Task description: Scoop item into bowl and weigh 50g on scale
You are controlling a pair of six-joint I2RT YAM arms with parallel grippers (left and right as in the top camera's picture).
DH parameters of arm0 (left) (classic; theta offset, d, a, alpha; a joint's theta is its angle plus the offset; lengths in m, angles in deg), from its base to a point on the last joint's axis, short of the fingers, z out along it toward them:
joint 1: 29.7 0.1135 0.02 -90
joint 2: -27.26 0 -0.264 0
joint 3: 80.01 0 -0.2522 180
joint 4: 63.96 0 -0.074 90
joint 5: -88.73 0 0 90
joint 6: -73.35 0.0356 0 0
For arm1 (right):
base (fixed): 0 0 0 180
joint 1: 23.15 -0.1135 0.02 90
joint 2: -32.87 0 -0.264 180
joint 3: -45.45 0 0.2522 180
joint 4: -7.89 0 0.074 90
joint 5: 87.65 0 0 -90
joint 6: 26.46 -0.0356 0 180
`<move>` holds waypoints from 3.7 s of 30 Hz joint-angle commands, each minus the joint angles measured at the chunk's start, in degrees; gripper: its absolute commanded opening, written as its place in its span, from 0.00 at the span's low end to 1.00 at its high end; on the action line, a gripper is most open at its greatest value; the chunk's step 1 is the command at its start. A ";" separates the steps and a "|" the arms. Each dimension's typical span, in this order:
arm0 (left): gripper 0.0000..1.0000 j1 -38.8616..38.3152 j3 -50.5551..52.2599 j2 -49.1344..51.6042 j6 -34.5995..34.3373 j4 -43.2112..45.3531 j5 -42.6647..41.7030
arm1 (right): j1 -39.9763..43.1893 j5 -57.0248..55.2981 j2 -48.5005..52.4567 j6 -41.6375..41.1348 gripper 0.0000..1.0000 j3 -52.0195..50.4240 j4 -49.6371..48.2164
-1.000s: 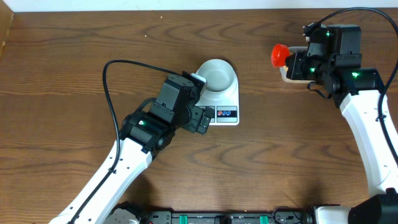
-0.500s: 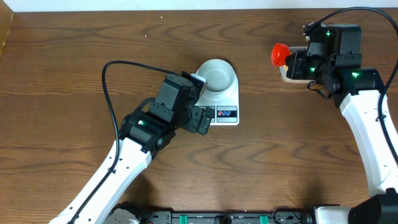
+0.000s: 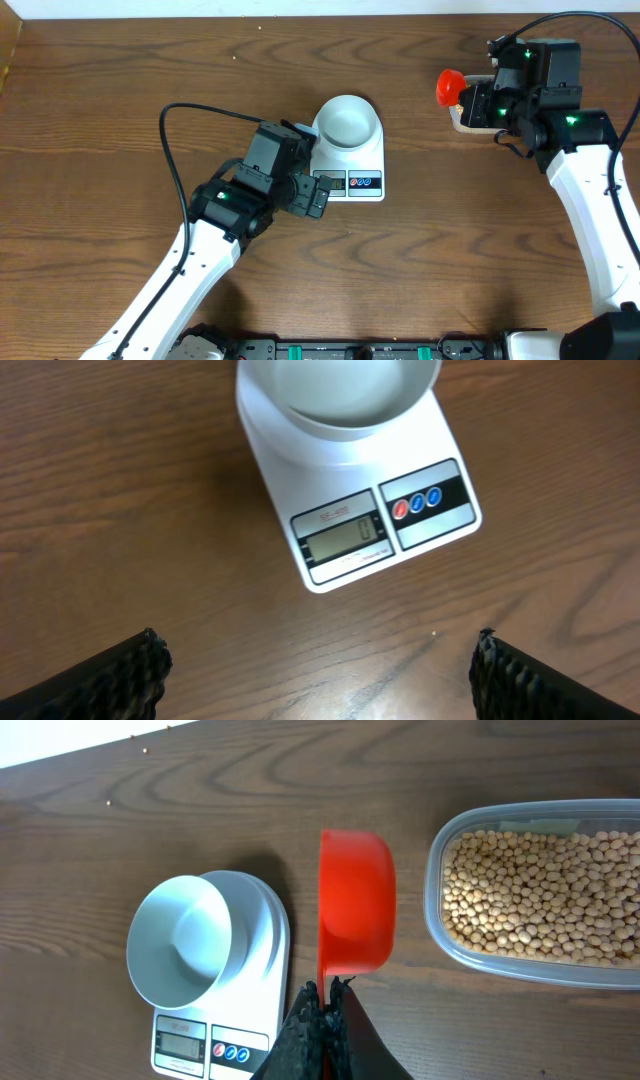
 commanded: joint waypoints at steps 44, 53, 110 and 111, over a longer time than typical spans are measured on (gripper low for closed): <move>0.98 0.44 0.39 -0.66 1.46 0.37 -2.45 | 0.28 -0.09 0.15 0.87 0.01 0.98 -0.13; 0.98 0.44 0.39 -0.66 1.46 1.46 -2.45 | 0.31 -0.07 0.13 0.87 0.01 0.98 -0.13; 0.98 0.44 0.39 -0.66 1.46 0.74 -2.45 | 0.33 -4.37 0.20 6.58 0.01 8.37 5.73; 0.98 0.44 0.39 -0.66 1.46 0.76 -2.45 | 0.35 -5.38 0.26 7.21 0.01 9.49 6.47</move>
